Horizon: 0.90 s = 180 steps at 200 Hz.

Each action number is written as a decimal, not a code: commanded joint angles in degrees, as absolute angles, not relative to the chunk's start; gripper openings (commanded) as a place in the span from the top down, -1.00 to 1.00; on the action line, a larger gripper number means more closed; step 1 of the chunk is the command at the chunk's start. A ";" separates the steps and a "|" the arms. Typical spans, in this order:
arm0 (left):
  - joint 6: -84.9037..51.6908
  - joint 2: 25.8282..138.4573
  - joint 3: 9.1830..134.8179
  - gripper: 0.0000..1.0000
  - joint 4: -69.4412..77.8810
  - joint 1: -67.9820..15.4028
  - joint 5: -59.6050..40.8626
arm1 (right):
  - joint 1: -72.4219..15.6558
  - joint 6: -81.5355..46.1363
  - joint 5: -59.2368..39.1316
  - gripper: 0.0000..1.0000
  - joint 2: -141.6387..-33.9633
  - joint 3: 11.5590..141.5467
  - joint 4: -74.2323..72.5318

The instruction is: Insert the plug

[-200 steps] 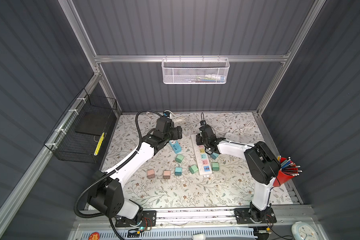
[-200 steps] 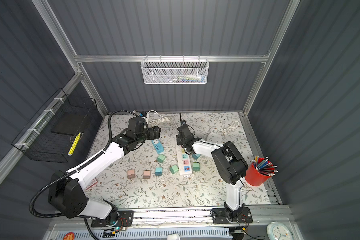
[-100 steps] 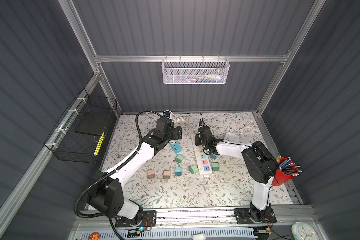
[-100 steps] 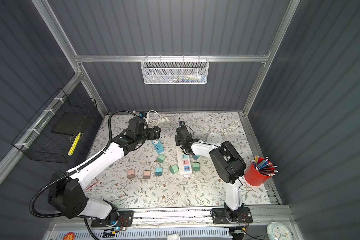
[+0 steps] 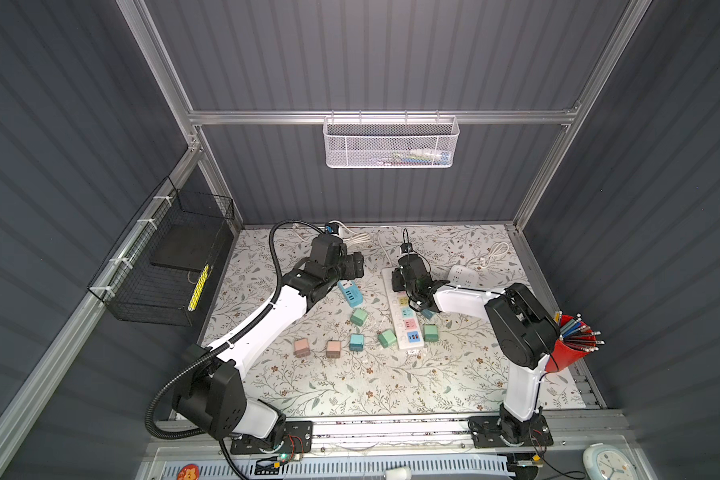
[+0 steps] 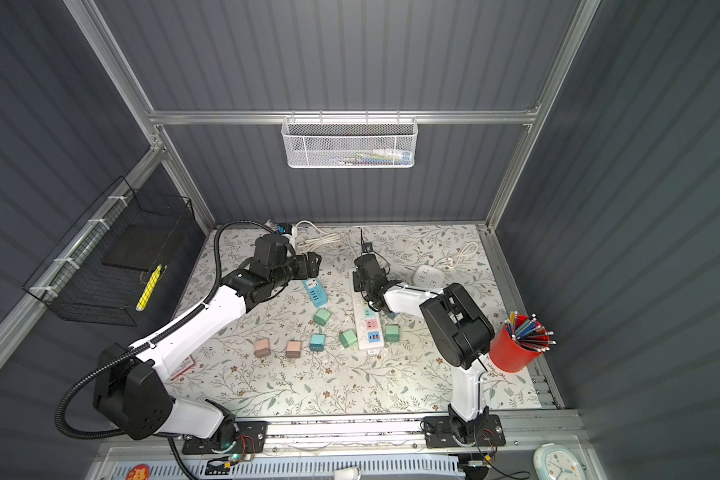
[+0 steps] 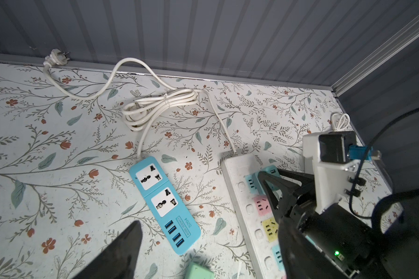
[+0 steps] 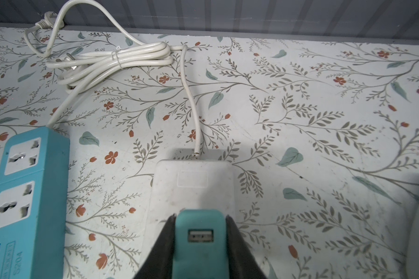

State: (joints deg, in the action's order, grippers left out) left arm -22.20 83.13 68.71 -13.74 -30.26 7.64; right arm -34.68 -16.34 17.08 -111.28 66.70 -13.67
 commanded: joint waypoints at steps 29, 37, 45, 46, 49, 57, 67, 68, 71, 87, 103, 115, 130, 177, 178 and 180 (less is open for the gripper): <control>-21.05 81.87 68.13 -0.77 -13.36 -29.96 7.79 | -34.35 -16.83 14.96 0.70 -113.09 68.33 -11.82; -20.97 81.84 68.20 -0.77 -13.36 -29.96 7.82 | -34.45 -16.72 15.09 0.70 -112.80 67.94 -11.95; -21.05 81.97 68.20 -0.77 -13.36 -29.96 7.75 | -34.52 -16.61 15.29 0.70 -112.34 67.54 -11.95; -21.07 81.99 68.20 -0.77 -13.36 -29.97 7.74 | -34.58 -16.61 15.38 0.70 -112.29 67.48 -11.95; -21.08 81.94 68.17 -0.77 -13.36 -29.89 7.80 | -34.61 -16.58 15.44 0.70 -112.18 67.23 -12.00; -21.02 81.83 68.19 -0.77 -13.35 -29.95 7.82 | -34.63 -16.53 15.73 0.70 -111.75 66.53 -12.09; -21.03 81.89 68.19 -0.77 -13.36 -29.92 7.81 | -34.72 -16.34 16.09 0.70 -111.21 65.71 -12.30; -21.06 81.90 68.20 -0.77 -13.36 -29.95 7.82 | -34.67 -16.34 16.09 0.70 -111.15 65.68 -12.30; -21.02 81.84 68.18 -0.77 -13.36 -29.97 7.82 | -34.71 -16.17 16.18 0.71 -111.10 65.52 -12.30; -21.01 81.80 68.20 -0.77 -13.41 -29.93 7.80 | -34.91 -16.02 16.42 0.70 -110.57 65.17 -11.69; -21.00 81.81 68.19 -0.77 -13.36 -29.95 7.71 | -35.16 -16.40 16.10 0.71 -110.23 64.53 -11.94; -20.97 81.81 68.15 -0.77 -13.38 -29.97 7.76 | -35.28 -16.48 16.03 0.71 -110.36 64.25 -12.42; -21.14 81.94 68.20 -0.76 -13.36 -29.97 7.73 | -35.29 -16.52 16.30 0.71 -111.10 64.26 -13.08; -21.08 82.08 68.19 -0.77 -13.36 -29.95 7.78 | -35.62 -16.96 15.83 0.71 -112.05 64.67 -13.80; -21.09 82.09 68.15 -0.77 -13.36 -29.92 7.76 | -35.65 -16.92 15.87 0.70 -112.06 64.68 -13.80; -21.03 82.09 68.19 -0.76 -13.36 -29.89 7.78 | -35.63 -16.89 15.90 0.71 -112.06 64.68 -13.80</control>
State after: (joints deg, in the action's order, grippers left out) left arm -22.11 83.13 68.71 -13.74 -30.26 7.64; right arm -35.05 -16.47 16.08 -110.85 65.63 -14.94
